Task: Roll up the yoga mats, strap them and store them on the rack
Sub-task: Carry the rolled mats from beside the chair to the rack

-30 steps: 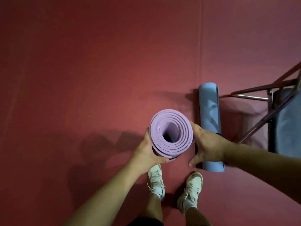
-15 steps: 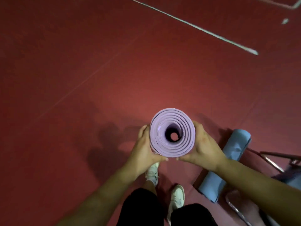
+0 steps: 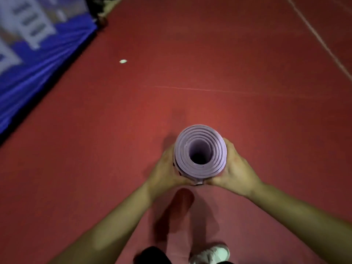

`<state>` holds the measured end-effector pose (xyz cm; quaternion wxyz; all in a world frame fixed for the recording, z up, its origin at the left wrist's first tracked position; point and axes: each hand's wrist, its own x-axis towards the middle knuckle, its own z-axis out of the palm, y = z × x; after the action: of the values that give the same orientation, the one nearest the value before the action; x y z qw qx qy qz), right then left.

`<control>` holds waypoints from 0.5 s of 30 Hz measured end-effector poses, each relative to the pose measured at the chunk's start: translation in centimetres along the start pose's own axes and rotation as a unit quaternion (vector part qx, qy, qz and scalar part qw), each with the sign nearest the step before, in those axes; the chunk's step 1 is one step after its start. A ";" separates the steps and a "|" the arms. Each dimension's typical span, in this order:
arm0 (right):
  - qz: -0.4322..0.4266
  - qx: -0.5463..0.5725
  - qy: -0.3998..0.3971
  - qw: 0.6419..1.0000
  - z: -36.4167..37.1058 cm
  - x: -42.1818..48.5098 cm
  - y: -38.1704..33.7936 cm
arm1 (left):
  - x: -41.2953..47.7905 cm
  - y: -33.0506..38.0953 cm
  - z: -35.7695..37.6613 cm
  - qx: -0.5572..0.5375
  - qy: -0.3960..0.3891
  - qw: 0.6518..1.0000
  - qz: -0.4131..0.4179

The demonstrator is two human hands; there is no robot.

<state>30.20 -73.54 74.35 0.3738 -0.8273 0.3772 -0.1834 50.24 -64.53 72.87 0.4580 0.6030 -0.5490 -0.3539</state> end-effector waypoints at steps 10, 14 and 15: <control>-0.243 0.108 -0.196 0.944 24.7 8.1 -26.6 | -22.4 -6.8 -28.5 0.088 0.272 0.953 -0.098; -0.252 0.119 -0.262 0.924 34.0 11.2 -32.4 | -28.4 -7.6 -36.5 0.078 0.336 0.931 -0.120; -0.254 0.121 -0.276 0.919 36.3 11.9 -33.8 | -29.7 -7.9 -38.2 0.076 0.353 0.924 -0.127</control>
<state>75.63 -50.44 76.43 0.5013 -0.8614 0.0107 -0.0805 84.08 -29.17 75.77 0.5261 0.7865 -0.2960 -0.1304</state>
